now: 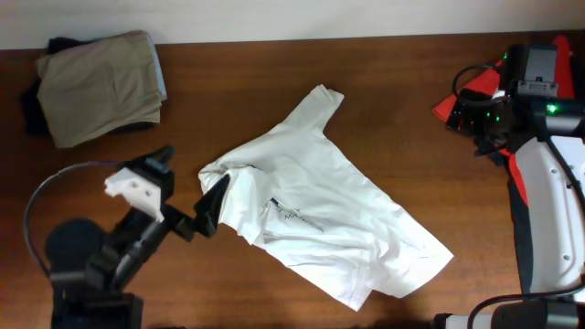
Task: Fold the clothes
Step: 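Grasp the left edge of the white T-shirt with the left gripper, then grasp the right side of the T-shirt with the right gripper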
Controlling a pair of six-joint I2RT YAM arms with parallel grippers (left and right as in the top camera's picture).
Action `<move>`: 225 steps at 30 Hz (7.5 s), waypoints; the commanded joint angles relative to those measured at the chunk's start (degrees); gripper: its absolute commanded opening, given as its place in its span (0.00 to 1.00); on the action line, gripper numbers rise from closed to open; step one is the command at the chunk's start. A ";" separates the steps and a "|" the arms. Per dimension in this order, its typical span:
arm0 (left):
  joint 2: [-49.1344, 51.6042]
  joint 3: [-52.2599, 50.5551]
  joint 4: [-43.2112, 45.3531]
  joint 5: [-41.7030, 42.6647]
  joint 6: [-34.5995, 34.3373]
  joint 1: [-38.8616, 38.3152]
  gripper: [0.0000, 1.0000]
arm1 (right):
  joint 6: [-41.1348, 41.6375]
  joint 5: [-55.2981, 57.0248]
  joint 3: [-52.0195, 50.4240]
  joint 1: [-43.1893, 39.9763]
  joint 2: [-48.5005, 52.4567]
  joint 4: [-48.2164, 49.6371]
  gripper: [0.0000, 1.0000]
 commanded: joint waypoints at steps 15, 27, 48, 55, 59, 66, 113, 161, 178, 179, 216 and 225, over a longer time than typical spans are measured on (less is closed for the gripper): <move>13.53 3.17 -30.97 -39.10 -35.41 -26.21 1.00 | -0.33 0.70 0.48 -0.35 0.24 0.02 0.99; 33.46 3.10 -30.82 -33.70 -49.81 -29.51 0.99 | -0.33 0.70 0.48 -0.35 0.24 0.00 0.98; 49.75 2.19 -25.24 -32.37 -59.12 -29.51 0.89 | -0.33 0.70 0.48 -0.35 0.24 0.00 0.99; 49.75 1.86 -24.85 -31.80 -56.33 -27.78 0.89 | -0.33 0.70 0.48 -0.35 0.24 0.00 0.99; 49.75 0.87 -25.03 -29.20 -55.89 -27.15 0.89 | -0.33 0.70 0.48 -0.35 0.24 0.00 0.99; 49.75 -1.09 -22.80 -28.28 -55.89 -25.88 0.89 | -0.33 0.70 0.48 -0.35 0.24 0.00 0.99; 48.43 -2.32 -21.55 -24.90 -49.16 -17.51 0.31 | -0.33 0.70 0.48 -0.35 0.24 0.00 0.99; 17.70 10.36 -42.60 -60.96 -37.48 -16.44 0.02 | -3.65 -32.54 -2.36 3.67 1.33 -2.40 0.99; 26.18 10.36 -41.64 -54.60 -37.46 -10.88 0.01 | -9.05 -28.61 -29.38 28.28 1.81 -6.49 0.99; 26.27 10.36 -41.62 -54.64 -37.46 -10.88 0.01 | -7.32 -27.71 -30.36 28.59 1.81 -6.36 0.99; 26.27 10.36 -41.29 -54.23 -37.46 -10.88 0.01 | -3.30 -29.33 -46.27 28.63 2.12 13.88 0.75; 26.27 10.36 -41.20 -54.21 -37.48 -10.88 0.01 | -1.81 -29.35 -46.38 28.63 2.12 14.82 0.49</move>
